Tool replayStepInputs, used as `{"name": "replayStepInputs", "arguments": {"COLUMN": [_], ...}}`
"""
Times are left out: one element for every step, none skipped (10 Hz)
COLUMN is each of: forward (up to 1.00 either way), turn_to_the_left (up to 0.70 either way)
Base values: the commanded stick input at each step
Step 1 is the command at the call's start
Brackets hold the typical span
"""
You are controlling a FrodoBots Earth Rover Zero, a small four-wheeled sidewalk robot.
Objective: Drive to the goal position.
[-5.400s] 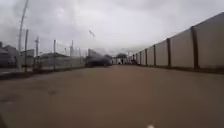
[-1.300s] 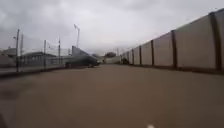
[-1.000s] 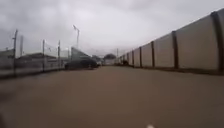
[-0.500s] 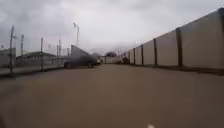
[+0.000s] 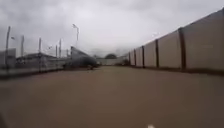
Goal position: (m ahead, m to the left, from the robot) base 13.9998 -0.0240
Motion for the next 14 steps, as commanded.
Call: {"name": "replayStepInputs", "arguments": {"forward": [0.7,0.7,0.7,0.7,0.7,0.7,0.7,0.7,0.7,0.7,0.7,0.7,0.7,0.7], "turn_to_the_left": [0.03,0.03,0.03,0.03,0.03,0.03,0.03,0.03,0.03,0.02,0.02,0.02,0.03,0.02]}}
